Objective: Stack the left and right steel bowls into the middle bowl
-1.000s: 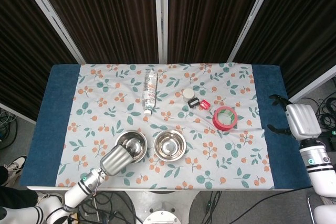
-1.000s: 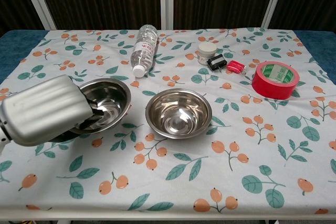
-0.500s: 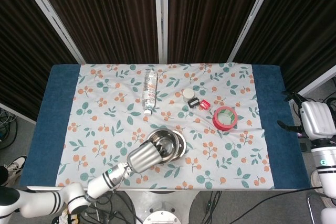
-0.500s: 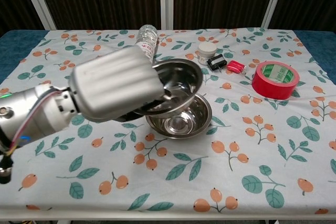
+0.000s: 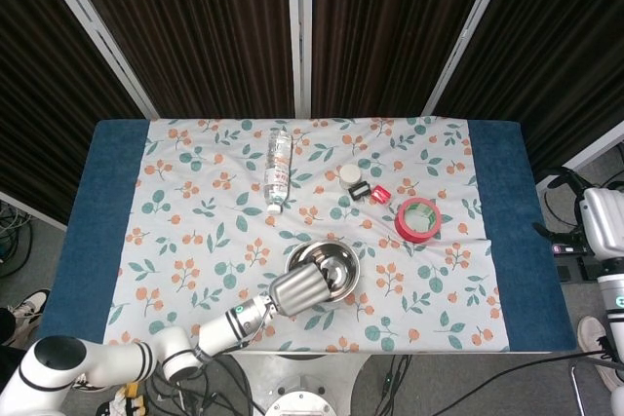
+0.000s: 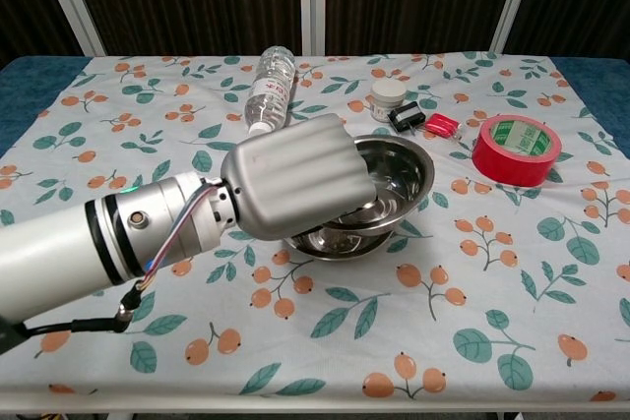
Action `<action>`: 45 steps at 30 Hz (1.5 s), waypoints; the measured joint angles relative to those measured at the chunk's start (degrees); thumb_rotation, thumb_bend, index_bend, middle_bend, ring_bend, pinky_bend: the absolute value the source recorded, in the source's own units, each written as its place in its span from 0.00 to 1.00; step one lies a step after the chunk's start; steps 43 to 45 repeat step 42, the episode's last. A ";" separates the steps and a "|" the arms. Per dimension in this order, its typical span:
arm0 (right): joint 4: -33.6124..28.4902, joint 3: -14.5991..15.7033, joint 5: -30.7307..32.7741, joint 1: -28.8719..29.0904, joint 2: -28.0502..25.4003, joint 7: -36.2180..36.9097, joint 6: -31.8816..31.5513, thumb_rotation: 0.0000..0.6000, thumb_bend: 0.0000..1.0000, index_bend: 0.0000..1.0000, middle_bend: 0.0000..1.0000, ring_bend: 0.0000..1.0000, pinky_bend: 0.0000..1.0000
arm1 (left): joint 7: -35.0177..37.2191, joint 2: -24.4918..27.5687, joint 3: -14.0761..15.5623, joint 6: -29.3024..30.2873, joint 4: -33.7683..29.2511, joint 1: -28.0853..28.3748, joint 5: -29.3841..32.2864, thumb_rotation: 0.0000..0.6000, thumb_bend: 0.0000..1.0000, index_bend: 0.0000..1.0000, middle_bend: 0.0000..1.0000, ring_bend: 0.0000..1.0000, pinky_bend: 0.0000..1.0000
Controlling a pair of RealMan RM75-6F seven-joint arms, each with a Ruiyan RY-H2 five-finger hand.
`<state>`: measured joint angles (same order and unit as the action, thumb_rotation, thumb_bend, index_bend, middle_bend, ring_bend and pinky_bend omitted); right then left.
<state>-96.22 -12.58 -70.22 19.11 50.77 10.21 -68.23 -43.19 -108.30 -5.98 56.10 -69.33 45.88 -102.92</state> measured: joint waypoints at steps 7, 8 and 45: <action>0.55 0.07 -0.43 -0.16 0.37 0.47 0.26 1.00 0.07 0.25 0.36 0.80 0.80 | 0.20 3.58 2.23 -0.18 -1.61 0.03 0.39 1.00 0.16 0.36 0.57 0.68 0.80; 0.47 0.09 -0.48 -0.21 0.38 0.39 0.21 1.00 0.07 0.25 0.36 0.80 0.80 | -0.05 4.24 2.37 -0.16 -2.25 -0.18 0.68 1.00 0.16 0.35 0.56 0.68 0.80; 10.31 8.40 -12.41 -6.50 17.97 -13.82 -12.36 1.00 0.07 0.11 0.09 0.00 0.00 | 32.22 27.41 3.81 27.05 -8.67 -30.62 19.92 1.00 0.02 0.19 0.18 0.14 0.23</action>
